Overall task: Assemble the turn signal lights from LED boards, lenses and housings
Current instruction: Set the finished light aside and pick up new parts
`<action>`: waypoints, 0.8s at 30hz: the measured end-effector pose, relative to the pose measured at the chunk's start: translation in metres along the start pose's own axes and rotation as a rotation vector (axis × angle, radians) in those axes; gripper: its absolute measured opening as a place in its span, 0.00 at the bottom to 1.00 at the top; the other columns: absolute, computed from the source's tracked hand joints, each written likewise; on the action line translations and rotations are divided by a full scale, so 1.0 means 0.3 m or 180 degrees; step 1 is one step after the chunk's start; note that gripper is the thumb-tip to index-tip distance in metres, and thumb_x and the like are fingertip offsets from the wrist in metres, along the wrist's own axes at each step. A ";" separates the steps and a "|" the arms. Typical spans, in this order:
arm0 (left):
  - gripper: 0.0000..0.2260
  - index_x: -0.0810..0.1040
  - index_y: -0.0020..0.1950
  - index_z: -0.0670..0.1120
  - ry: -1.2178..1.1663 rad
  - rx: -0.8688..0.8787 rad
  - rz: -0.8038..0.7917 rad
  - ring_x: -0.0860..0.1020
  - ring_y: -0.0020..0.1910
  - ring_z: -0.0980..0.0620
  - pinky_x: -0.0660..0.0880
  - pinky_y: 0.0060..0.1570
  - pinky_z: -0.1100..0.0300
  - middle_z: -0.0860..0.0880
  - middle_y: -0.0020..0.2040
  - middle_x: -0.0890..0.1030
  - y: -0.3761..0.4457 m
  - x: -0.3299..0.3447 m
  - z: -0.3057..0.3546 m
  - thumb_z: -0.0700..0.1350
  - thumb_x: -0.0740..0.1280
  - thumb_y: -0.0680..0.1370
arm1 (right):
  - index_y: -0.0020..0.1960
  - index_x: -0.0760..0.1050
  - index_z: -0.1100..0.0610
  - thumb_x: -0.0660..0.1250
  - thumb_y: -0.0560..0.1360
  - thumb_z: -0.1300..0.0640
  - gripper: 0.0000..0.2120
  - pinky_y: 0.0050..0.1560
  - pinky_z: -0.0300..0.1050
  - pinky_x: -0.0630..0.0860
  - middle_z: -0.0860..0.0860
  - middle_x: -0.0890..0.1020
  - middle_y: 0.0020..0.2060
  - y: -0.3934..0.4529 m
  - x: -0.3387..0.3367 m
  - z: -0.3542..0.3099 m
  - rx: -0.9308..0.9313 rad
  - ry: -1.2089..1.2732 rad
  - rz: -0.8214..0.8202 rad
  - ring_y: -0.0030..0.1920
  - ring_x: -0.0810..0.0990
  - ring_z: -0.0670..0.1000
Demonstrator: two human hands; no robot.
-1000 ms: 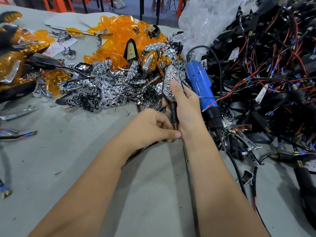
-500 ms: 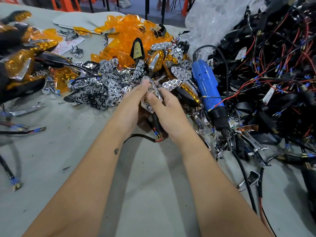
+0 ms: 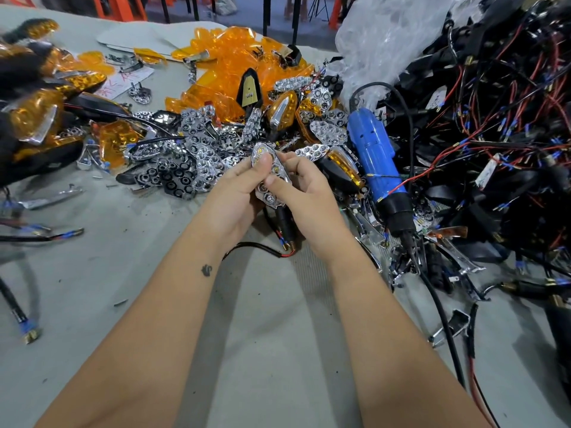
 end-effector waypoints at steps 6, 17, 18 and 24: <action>0.07 0.81 0.50 0.46 0.0061 0.0096 -0.0124 0.82 0.47 0.55 0.79 0.51 0.60 0.52 0.43 0.85 0.001 0.001 0.005 0.47 0.65 0.78 | 0.52 0.73 0.67 0.68 0.78 0.65 0.07 0.59 0.42 0.75 0.50 0.79 0.54 -0.005 0.002 -0.016 -0.0089 0.0004 0.0017 0.56 0.77 0.43; 0.10 0.85 0.41 0.59 0.0983 0.0256 0.0613 0.81 0.45 0.53 0.76 0.56 0.50 0.58 0.38 0.84 0.008 -0.096 0.043 0.57 0.66 0.78 | 0.59 0.74 0.42 0.68 0.76 0.47 0.12 0.50 0.32 0.73 0.35 0.81 0.47 -0.024 0.004 -0.015 -0.0104 -0.0953 0.0124 0.50 0.78 0.36; 0.10 0.84 0.41 0.59 0.1123 0.0290 0.0632 0.81 0.46 0.53 0.76 0.56 0.50 0.58 0.39 0.84 0.007 -0.104 0.052 0.58 0.66 0.79 | 0.58 0.73 0.41 0.68 0.76 0.46 0.11 0.47 0.30 0.72 0.32 0.81 0.45 -0.025 0.005 -0.015 -0.0122 -0.1114 0.0121 0.48 0.78 0.34; 0.11 0.83 0.42 0.47 0.1551 0.0433 0.0785 0.77 0.35 0.54 0.78 0.37 0.55 0.51 0.36 0.79 0.011 -0.143 0.100 0.50 0.68 0.80 | 0.56 0.77 0.48 0.58 0.82 0.44 0.12 0.49 0.52 0.76 0.45 0.81 0.40 -0.027 -0.002 -0.006 -0.0089 -0.1704 0.0222 0.44 0.78 0.47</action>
Point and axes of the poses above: each hand's wrist, its own y-axis towards the middle knuckle, its own x-axis out of the palm, z = x × y, the point moved 10 cm from there along y, towards the middle knuckle
